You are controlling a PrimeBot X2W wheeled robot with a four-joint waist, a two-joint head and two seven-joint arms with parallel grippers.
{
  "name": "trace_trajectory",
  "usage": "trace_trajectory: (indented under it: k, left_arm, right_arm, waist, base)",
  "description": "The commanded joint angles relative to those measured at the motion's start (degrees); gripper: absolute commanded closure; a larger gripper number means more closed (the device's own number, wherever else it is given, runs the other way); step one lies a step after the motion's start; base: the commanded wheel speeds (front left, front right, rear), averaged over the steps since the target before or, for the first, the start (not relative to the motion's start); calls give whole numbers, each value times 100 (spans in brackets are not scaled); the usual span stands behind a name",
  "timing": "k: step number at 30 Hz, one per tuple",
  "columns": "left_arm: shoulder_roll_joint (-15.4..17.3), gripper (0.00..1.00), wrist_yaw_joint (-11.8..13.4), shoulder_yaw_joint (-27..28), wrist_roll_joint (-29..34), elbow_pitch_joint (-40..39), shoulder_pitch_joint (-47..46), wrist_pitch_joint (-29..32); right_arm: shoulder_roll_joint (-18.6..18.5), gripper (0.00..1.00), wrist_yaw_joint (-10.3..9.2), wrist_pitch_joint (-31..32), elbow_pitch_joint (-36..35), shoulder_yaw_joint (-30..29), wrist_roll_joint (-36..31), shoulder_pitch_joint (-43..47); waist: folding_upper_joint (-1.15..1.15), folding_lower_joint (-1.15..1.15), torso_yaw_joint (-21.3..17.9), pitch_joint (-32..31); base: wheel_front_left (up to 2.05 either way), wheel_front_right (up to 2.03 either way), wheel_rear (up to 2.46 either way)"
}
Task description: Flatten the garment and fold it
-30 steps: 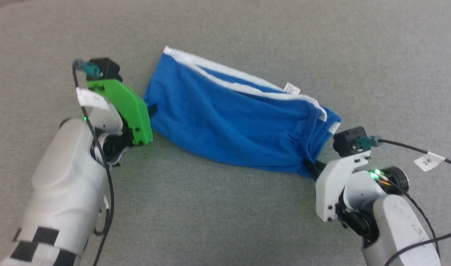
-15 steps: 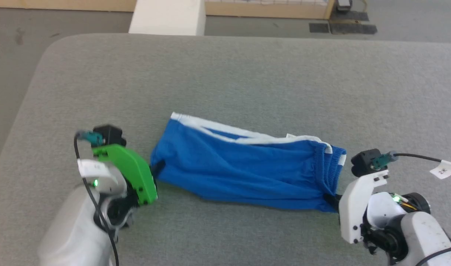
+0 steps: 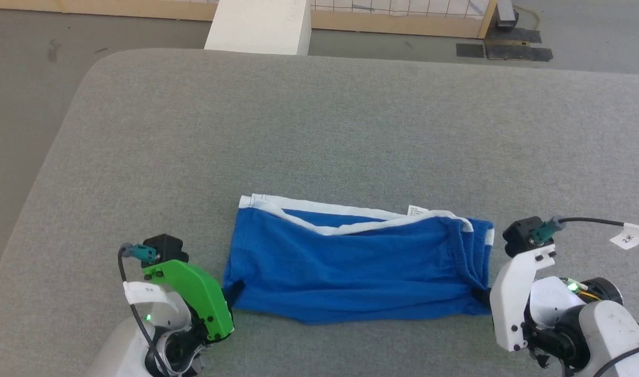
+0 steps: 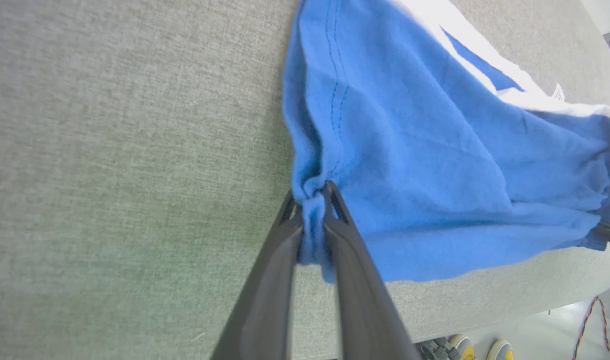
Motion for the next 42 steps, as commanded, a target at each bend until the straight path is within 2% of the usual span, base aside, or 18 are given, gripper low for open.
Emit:
trace_trajectory:
  k: [1,2,9,13,19,24,27,30,36,42]
  left_arm:
    - [1,0,39,14,12,27,90,-42]
    - [-5,0,49,20,9,35,93,-58]
    - [130,0,125,122,22,-39,126,-114]
    - [266,0,213,352,79,-304,168,-428]
    - [465,0,212,872,560,-836,299,-1923]
    - [491,0,76,1062,1197,-1103,471,-3510]
    - [471,0,-12,1043,1575,-1168,532,-4141]
    - [228,0,-197,1198,2154,-1437,601,-4350]
    - [-327,0,-491,1731,2564,-1707,754,-4355]
    - [-652,0,-851,2035,2930,-1657,785,-4356]
  right_arm:
    - [-11,56,-12,-14,23,-3,-21,23]
    - [-5,0,-12,-32,43,1,-42,33]
    - [77,0,-12,-137,22,-56,-2,143]
    - [98,0,-12,-222,-170,-196,13,236]
    - [229,0,-12,-556,-523,-555,-162,296]
    - [338,0,-12,-773,-578,-644,-338,275]
    - [387,0,-12,-831,-516,-639,-433,226]
    - [470,0,-12,-822,-241,-601,-590,100]
    - [496,0,-12,-871,147,-589,-767,-87]
    - [507,0,-12,-886,572,-554,-855,-211]
  waist:
    - [0,0,-6,-8]
    - [0,0,-14,-17]
    - [0,0,-71,-133]
    - [0,0,-100,-226]
    - [0,0,-115,-268]
    - [0,0,-62,-202]
    - [0,0,-11,-135]
    - [0,0,66,3]
    - [0,0,136,219]
    - [0,0,187,351]
  base:
    - [0,0,0]
    - [0,0,0]
    - [0,0,0]
    - [0,0,0]
    - [0,0,0]
    - [0,0,0]
    - [0,0,0]
    - [0,0,0]
    - [0,0,0]
    - [0,0,0]
